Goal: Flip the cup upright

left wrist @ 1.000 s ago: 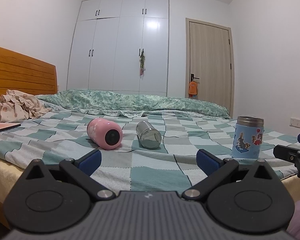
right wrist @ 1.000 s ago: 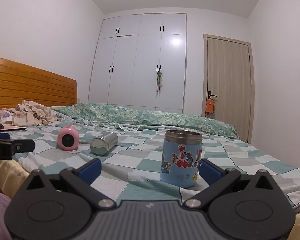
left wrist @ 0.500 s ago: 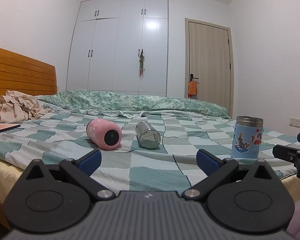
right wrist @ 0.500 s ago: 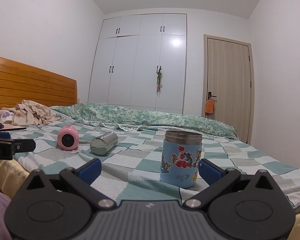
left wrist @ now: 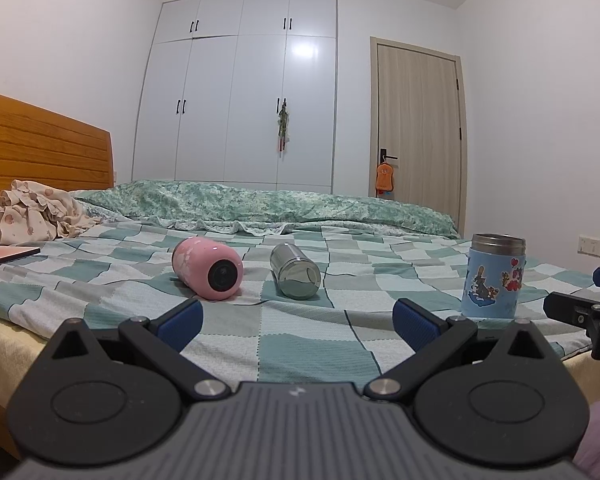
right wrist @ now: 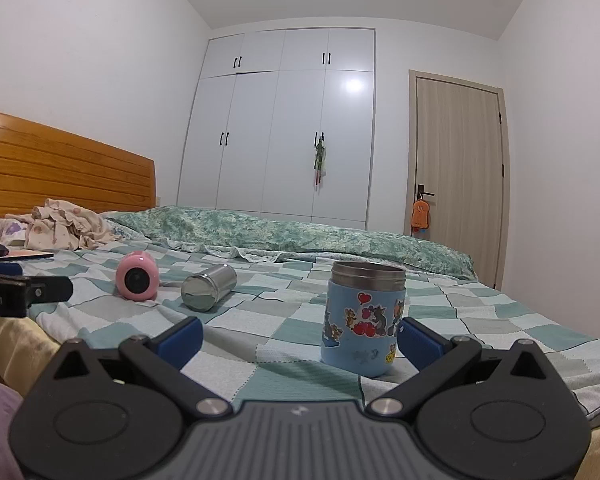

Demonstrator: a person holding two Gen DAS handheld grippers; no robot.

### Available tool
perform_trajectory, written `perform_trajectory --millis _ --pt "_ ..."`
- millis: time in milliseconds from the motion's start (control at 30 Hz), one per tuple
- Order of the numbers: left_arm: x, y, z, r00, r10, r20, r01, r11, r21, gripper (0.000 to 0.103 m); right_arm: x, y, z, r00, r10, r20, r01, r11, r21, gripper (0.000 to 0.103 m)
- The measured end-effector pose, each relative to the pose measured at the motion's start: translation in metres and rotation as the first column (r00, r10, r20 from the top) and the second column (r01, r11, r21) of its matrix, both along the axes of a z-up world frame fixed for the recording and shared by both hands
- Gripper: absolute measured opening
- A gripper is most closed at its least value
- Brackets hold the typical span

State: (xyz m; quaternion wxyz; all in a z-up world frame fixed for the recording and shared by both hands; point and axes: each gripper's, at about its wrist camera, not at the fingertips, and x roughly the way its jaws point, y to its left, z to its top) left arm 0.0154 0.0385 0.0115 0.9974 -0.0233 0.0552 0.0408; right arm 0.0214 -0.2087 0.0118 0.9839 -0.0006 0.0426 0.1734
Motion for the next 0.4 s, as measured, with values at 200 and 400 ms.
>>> perform_trajectory --millis 200,400 --pt "-0.0005 -0.0005 0.0000 1.000 0.006 0.002 -0.006 1.000 0.004 0.103 -0.0001 0.0002 -0.0001 1.000 0.000 0.000 0.000 1.000 0.000 0.103" --pt "-0.0028 -0.0028 -0.0003 1.000 0.023 0.020 -0.024 1.000 0.018 0.103 -0.0003 0.0005 -0.0002 1.000 0.000 0.001 0.000 1.000 0.000 0.103"
